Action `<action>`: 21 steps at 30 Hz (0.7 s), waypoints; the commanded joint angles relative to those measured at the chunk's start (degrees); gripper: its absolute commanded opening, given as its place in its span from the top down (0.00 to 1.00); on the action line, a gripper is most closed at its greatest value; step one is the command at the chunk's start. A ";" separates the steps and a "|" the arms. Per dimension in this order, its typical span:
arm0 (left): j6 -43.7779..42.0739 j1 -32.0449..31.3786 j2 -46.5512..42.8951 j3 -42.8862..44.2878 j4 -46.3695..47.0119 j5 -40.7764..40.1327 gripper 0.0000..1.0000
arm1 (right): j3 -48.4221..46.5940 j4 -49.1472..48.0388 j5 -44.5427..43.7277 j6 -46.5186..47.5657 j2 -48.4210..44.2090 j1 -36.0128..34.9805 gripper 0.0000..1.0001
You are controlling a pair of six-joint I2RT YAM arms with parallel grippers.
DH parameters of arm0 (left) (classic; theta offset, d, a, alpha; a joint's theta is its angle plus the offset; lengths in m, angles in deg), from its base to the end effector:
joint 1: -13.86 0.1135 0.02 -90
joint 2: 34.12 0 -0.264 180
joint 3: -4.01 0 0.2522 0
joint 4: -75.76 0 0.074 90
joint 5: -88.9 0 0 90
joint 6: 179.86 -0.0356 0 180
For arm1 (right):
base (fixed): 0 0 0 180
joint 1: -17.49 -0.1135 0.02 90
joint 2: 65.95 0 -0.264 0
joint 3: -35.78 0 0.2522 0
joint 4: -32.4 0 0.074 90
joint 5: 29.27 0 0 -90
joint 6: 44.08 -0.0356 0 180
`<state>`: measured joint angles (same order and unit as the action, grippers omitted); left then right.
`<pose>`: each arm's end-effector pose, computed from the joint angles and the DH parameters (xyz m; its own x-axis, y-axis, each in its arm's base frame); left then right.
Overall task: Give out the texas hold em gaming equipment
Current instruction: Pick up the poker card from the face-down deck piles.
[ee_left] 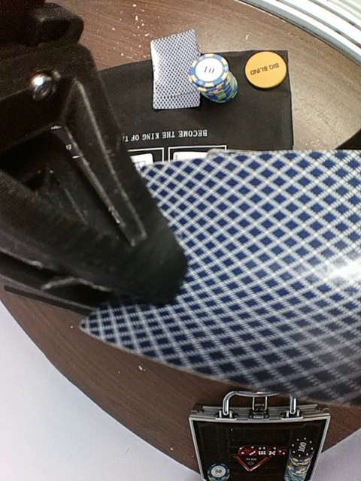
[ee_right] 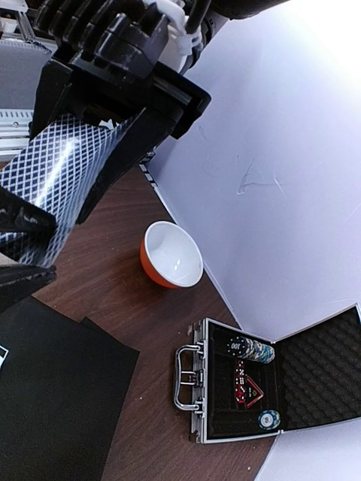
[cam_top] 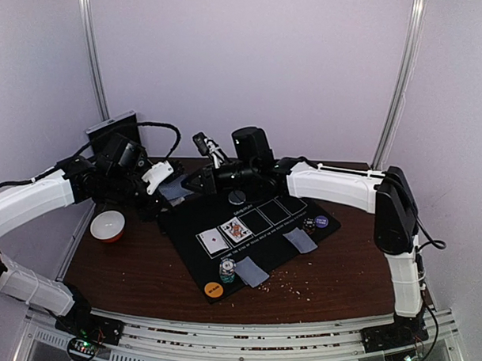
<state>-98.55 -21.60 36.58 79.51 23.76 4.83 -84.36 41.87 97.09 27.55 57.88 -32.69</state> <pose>0.2083 -0.1529 0.3035 -0.4950 0.5370 -0.6831 0.7172 0.6963 0.0277 0.3159 0.4119 0.2932 -0.4498 -0.1432 -0.8816 -0.8919 0.1237 0.4350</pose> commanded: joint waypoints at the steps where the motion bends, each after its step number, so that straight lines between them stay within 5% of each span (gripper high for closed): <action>1: -0.85 -0.22 -1.55 0.76 1.76 0.11 0.64 | 0.92 1.02 0.02 0.18 -2.23 0.98 0.86; 5: -0.54 -0.24 -1.36 0.58 1.72 -0.79 0.64 | 0.96 0.33 2.00 -1.45 -2.33 1.44 1.00; 15: 1.06 -0.25 -1.14 0.04 2.29 -3.61 0.64 | 5.86 -6.42 6.23 -5.44 -5.89 3.79 1.00; 21: 2.90 -0.22 -1.26 -0.21 2.29 -7.21 0.64 | 9.46 1.46 -5.86 3.56 -13.68 7.87 1.00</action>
<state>-97.43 -21.60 36.58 79.49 23.87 0.51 -76.50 39.01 99.82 24.16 52.61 -27.53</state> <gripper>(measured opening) 0.373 0.014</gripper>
